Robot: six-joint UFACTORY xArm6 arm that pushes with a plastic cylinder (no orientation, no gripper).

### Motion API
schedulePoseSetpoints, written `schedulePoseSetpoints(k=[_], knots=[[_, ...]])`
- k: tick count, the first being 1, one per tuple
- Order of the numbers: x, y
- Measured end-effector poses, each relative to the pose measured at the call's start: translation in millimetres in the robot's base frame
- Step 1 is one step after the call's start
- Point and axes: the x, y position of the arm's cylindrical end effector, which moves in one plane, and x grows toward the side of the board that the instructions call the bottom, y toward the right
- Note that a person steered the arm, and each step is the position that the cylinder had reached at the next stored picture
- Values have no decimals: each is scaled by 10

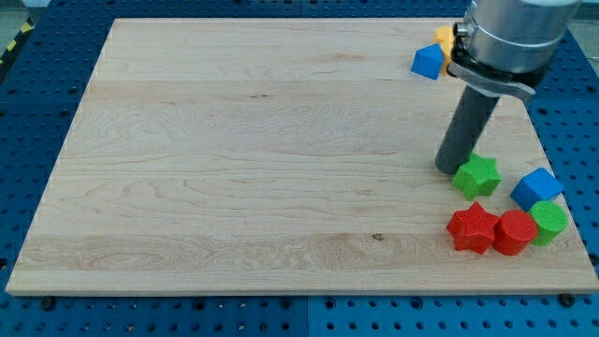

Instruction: Push green star into the red circle

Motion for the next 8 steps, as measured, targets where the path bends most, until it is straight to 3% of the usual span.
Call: schedulePoseSetpoints(k=[4,8], knots=[[-215,317],[96,330]])
